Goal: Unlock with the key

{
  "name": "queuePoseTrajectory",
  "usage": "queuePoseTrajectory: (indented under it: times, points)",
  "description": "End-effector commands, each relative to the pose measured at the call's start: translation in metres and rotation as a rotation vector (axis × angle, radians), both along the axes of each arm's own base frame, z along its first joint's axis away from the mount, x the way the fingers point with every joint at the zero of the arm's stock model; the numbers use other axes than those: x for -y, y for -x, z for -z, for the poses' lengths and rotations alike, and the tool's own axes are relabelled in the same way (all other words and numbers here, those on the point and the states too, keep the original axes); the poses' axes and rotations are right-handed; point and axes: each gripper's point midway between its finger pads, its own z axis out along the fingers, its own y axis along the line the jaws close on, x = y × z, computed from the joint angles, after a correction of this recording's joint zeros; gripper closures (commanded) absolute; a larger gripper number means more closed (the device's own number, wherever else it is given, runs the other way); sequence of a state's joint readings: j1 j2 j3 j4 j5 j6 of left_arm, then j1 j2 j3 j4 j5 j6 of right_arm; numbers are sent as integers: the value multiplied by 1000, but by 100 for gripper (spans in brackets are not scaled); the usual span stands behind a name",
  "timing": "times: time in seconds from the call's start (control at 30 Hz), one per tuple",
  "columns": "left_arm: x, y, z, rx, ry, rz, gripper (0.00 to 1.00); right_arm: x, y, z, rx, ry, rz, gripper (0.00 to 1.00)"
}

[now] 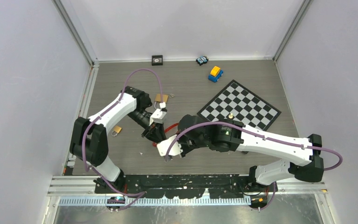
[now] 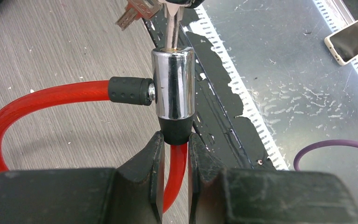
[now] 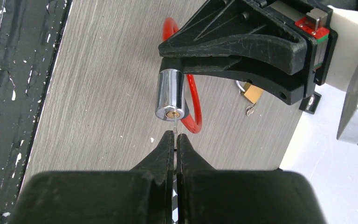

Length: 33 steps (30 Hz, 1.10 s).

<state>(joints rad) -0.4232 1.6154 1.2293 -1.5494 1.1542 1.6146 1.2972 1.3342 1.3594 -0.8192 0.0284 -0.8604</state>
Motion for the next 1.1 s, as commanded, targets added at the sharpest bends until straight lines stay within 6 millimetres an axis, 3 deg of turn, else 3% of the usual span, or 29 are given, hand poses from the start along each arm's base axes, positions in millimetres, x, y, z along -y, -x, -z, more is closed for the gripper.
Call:
queuePoseTrajectory:
  times: [0.0, 0.4, 1.07]
  points:
    - [-4, 32, -38, -149, 26, -23, 100, 1, -3, -31, 0, -114, 29, 99]
    - [-2, 30, -47, -133, 47, -34, 100, 0, 1, -26, -62, -144, 22, 99]
    - [-2, 28, -45, -155, 29, -37, 100, -7, -3, -33, -53, -139, 29, 99]
